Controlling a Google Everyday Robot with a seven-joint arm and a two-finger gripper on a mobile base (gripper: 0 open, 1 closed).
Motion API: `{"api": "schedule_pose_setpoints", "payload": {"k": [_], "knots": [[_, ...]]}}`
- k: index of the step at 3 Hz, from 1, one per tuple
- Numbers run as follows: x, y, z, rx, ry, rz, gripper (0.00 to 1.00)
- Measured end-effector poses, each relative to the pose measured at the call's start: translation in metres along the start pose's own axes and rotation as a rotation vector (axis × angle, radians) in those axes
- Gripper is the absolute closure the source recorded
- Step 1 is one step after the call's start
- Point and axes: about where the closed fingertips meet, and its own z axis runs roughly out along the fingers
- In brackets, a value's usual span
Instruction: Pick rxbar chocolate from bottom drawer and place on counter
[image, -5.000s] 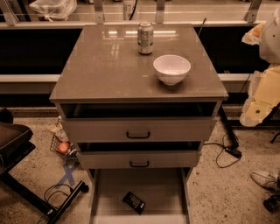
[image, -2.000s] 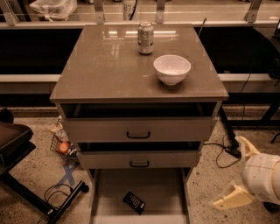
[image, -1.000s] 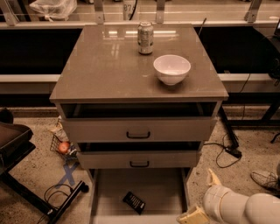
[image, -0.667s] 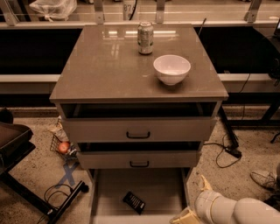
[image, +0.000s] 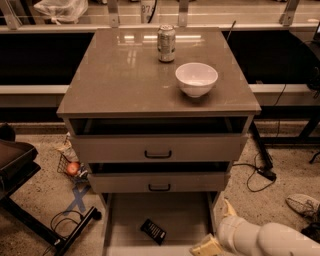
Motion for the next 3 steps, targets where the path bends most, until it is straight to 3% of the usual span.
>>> {"api": "schedule_pose_setpoints", "payload": {"k": [3], "knots": [[0.034,0.001,0.155,-0.09,-0.103,0.111,0.0]]}}
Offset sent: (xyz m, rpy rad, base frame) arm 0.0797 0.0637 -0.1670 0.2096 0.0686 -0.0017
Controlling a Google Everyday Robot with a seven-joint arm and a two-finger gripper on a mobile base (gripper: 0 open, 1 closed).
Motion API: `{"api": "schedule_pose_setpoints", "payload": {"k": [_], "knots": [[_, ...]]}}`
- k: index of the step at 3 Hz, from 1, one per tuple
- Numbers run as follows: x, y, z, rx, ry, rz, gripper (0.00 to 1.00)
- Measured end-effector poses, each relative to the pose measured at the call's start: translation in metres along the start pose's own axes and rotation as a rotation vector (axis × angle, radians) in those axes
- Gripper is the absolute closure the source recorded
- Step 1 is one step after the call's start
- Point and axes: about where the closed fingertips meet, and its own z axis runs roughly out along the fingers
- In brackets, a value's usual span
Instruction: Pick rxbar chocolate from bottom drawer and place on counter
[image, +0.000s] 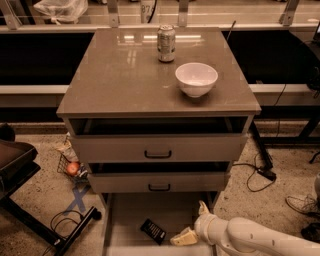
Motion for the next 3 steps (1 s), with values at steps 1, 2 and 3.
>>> {"api": "schedule_pose_setpoints", "payload": {"k": [1,2,3], "knots": [[0.027,-0.004,0.053,-0.034,-0.061,0.06,0.0],[0.03,-0.005,0.061,-0.034,-0.057,0.064,0.0],[0.036,-0.003,0.082,-0.036,-0.036,0.062,0.0]]}}
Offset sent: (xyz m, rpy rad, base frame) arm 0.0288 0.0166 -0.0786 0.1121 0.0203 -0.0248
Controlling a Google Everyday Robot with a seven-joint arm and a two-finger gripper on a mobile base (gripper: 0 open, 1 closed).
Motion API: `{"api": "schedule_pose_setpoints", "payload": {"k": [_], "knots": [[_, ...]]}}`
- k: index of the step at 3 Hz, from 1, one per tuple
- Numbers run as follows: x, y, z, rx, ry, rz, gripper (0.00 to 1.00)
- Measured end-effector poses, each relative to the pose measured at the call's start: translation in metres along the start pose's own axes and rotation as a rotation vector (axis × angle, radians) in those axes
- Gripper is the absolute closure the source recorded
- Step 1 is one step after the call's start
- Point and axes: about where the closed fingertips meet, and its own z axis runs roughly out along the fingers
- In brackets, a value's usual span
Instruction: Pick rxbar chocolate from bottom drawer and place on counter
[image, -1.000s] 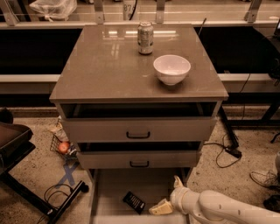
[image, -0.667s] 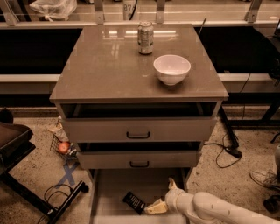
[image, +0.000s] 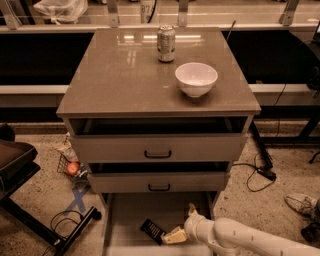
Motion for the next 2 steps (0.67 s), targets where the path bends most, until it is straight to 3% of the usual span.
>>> {"api": "schedule_pose_setpoints", "payload": {"k": [1,2], "knots": [[0.026,-0.002,0.044,-0.035,0.018,-0.002,0.0],[0.051,-0.017,0.087,-0.036,0.023,0.013,0.0]]}}
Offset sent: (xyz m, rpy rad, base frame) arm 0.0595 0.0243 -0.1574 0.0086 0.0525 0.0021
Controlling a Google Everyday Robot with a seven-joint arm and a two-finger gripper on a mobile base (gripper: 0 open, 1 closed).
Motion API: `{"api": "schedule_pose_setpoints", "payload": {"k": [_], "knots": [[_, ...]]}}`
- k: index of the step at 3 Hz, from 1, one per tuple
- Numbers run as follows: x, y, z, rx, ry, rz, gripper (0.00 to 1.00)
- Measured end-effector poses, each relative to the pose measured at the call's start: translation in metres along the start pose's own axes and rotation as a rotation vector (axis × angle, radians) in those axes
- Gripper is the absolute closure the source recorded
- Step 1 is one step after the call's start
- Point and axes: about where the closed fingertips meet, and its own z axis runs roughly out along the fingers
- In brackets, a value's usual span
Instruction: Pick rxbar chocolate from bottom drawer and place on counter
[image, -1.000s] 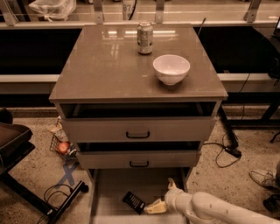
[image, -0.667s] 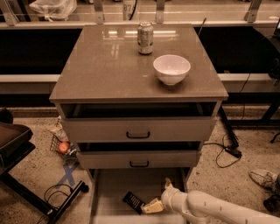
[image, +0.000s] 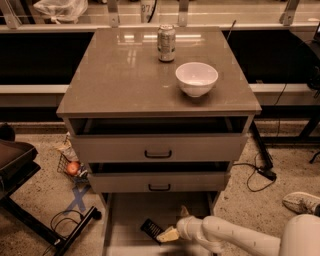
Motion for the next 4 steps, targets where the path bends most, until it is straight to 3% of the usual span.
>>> {"api": "schedule_pose_setpoints", "payload": {"k": [1,2,3,4], "knots": [[0.022,-0.012,0.03,0.019,0.019,0.028,0.0],[0.025,-0.013,0.037,0.023,0.031,0.024,0.0],[0.028,0.0,0.047,0.011,0.098,-0.024,0.0],[0.041,0.027,0.051,0.005,0.158,-0.06,0.0]]}}
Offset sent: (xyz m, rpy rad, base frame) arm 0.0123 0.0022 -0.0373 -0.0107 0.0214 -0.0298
